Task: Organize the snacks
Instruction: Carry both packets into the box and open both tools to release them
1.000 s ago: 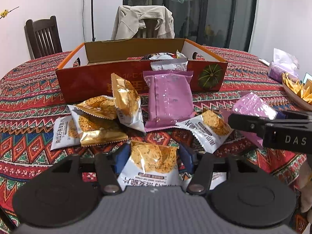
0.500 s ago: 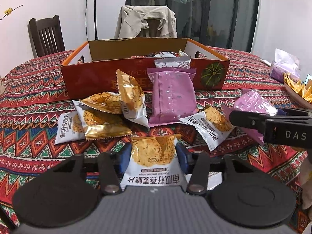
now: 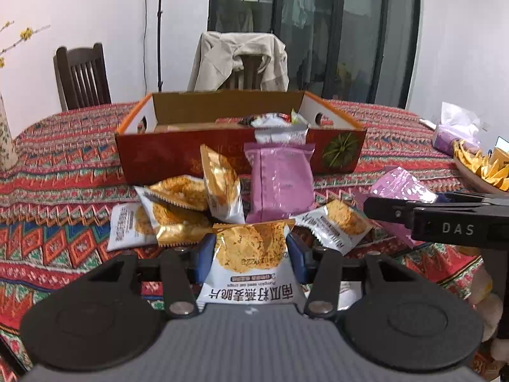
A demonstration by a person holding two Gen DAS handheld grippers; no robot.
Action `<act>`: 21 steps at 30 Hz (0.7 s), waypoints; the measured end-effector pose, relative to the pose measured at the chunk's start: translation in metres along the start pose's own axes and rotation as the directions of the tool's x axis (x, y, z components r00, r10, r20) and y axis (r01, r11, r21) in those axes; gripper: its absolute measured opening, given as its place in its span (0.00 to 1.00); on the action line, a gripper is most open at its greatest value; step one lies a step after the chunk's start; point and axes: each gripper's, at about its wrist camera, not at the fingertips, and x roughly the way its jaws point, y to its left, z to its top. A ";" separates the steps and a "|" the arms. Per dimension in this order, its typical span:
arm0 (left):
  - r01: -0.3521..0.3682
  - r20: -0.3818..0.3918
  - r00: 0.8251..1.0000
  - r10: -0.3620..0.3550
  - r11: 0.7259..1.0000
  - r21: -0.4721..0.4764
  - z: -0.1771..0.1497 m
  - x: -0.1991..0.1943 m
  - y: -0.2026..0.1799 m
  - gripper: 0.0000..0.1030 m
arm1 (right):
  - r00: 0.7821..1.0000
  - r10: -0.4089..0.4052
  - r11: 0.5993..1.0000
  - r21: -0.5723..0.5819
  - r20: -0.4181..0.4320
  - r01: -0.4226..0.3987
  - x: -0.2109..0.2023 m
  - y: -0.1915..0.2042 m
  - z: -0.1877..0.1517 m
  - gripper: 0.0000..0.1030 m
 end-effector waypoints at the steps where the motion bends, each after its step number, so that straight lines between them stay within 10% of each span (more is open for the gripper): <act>1: 0.002 0.010 1.000 -0.002 1.000 0.002 0.002 -0.002 0.000 0.48 | 1.000 0.001 1.000 0.000 0.003 -0.001 -0.002 0.000 0.001 0.66; 21: -0.059 0.237 0.969 0.067 0.997 -0.039 0.087 -0.016 0.030 0.48 | 0.993 -0.036 0.997 -0.063 0.112 0.043 -0.019 0.023 0.070 0.66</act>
